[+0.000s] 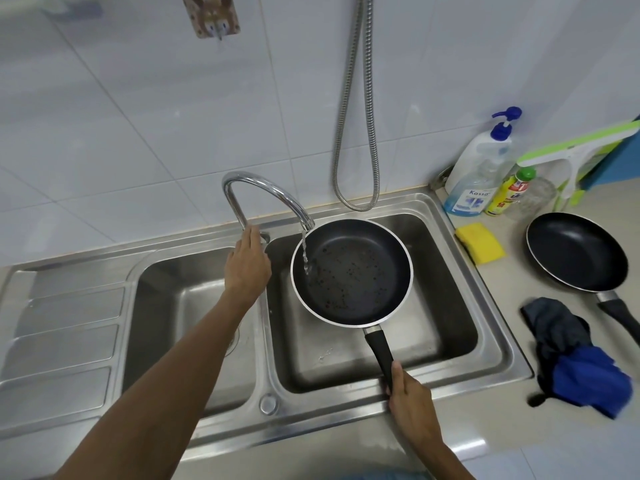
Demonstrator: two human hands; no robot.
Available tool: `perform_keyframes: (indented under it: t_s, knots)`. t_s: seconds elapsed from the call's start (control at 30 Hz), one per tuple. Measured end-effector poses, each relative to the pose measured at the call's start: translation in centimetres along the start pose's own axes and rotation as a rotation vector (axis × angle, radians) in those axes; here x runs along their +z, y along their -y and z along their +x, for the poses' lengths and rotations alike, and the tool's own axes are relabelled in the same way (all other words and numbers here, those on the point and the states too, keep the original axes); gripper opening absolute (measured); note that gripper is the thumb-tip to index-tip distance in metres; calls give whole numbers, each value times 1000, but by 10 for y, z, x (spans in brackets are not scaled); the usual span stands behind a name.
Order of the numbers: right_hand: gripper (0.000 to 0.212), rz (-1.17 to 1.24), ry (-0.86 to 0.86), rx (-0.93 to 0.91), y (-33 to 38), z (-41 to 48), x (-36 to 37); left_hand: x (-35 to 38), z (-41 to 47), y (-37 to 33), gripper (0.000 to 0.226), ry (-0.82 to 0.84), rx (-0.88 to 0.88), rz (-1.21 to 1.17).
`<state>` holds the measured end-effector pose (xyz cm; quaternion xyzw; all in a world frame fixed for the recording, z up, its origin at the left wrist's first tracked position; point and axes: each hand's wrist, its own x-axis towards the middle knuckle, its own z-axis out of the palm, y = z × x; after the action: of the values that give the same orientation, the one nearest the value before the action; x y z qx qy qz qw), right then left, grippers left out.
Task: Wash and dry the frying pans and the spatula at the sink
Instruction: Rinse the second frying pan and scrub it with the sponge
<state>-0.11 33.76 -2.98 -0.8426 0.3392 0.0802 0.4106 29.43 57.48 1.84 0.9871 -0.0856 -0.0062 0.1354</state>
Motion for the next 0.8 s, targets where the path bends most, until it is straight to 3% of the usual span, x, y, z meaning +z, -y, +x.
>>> perform_keyframes:
  t_s: [0.2, 0.5, 0.7, 0.8]
  knots:
    - [66, -14, -3, -13, -2, 1, 2, 13, -9, -5, 94, 55, -25, 15]
    - [65, -25, 16, 17, 3, -1, -2, 20, 4, -14, 112, 53, -38, 4]
    - [62, 19, 15, 46, 1, -1, -2, 15, 29, -27, 108, 67, -79, -60]
    - [59, 46, 27, 57, 3, -5, -6, 16, 19, -20, 98, 19, -98, -239]
